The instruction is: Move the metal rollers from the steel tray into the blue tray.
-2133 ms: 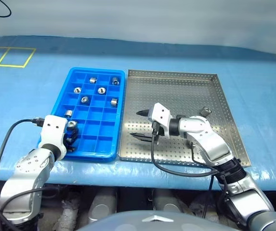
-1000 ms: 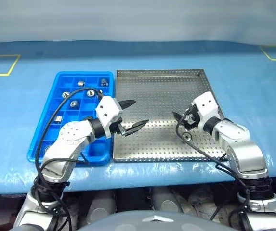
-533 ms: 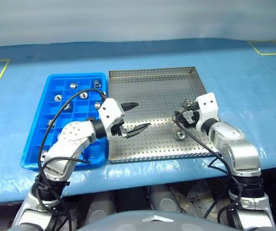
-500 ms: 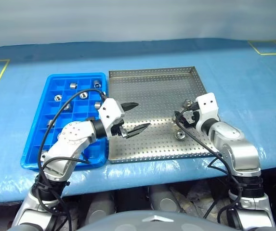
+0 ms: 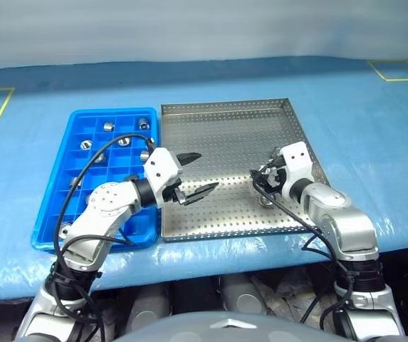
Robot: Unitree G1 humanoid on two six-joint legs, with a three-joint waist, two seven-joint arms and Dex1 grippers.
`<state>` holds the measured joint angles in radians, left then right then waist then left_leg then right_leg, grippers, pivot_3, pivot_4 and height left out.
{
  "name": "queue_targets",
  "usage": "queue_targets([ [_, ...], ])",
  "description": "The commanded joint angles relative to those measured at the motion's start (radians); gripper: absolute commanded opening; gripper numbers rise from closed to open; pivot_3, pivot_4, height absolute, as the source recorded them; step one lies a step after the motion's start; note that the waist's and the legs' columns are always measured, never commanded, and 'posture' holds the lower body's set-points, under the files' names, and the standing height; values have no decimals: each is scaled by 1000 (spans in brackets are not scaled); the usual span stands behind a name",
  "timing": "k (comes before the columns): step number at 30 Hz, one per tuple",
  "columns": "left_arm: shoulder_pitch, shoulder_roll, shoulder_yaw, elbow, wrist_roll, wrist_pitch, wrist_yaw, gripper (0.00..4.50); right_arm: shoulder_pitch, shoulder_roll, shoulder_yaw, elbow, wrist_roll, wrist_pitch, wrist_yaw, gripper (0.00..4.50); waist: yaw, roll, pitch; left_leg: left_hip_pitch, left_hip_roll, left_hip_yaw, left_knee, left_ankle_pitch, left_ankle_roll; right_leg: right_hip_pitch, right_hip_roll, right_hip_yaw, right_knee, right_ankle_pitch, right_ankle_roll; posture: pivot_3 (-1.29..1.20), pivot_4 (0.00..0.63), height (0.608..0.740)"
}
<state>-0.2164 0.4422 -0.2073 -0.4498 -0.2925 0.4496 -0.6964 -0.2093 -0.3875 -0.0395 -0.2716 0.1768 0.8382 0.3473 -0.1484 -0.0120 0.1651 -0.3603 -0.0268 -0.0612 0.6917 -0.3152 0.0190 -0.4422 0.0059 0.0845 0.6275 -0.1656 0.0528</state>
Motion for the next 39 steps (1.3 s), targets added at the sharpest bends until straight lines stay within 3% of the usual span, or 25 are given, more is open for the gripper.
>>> queue_targets([
  [1,-4,0,6,-40,11,-28,13,3981,-8,6,-8,1,4,2,-12,4500,0,0,0,0,0,0,0,0,0,0,0,0,0,0,0,-181,150,740],
  [5,-6,-1,6,-37,17,-31,19,4004,-12,6,-6,11,4,1,-14,3667,0,0,0,0,0,1,0,0,0,-1,0,1,0,0,0,-180,150,740],
  [11,-5,0,7,-38,22,-33,25,4004,-21,11,-1,32,4,-3,-15,3667,0,0,0,0,0,3,0,-1,1,-1,1,3,0,1,1,-176,150,740],
  [14,-4,0,8,-38,22,-34,27,4004,-26,13,0,39,5,-2,-16,3079,0,0,0,0,0,3,0,-1,1,-1,1,4,0,1,1,-176,150,740],
  [18,-1,2,11,-42,21,-33,27,4004,-32,13,3,47,5,-4,-15,1764,0,0,0,0,0,5,0,-1,2,-1,1,6,0,1,2,-167,150,740],
  [30,24,13,50,-76,-3,-16,34,4004,-56,7,50,-18,7,-56,21,1690,-2,0,0,1,0,10,0,-2,4,-2,2,12,-1,2,4,-162,150,740],
  [35,99,76,142,-158,-17,21,50,4004,-82,0,106,-69,16,-109,79,1690,-8,0,0,1,2,10,0,-2,4,-3,3,12,0,2,4,-152,150,740],
  [39,192,125,299,-236,-18,62,108,4004,-112,18,164,-52,8,-269,146,1690,-8,-1,1,1,1,11,0,-2,4,-3,2,13,-1,2,5,-112,150,740],
])
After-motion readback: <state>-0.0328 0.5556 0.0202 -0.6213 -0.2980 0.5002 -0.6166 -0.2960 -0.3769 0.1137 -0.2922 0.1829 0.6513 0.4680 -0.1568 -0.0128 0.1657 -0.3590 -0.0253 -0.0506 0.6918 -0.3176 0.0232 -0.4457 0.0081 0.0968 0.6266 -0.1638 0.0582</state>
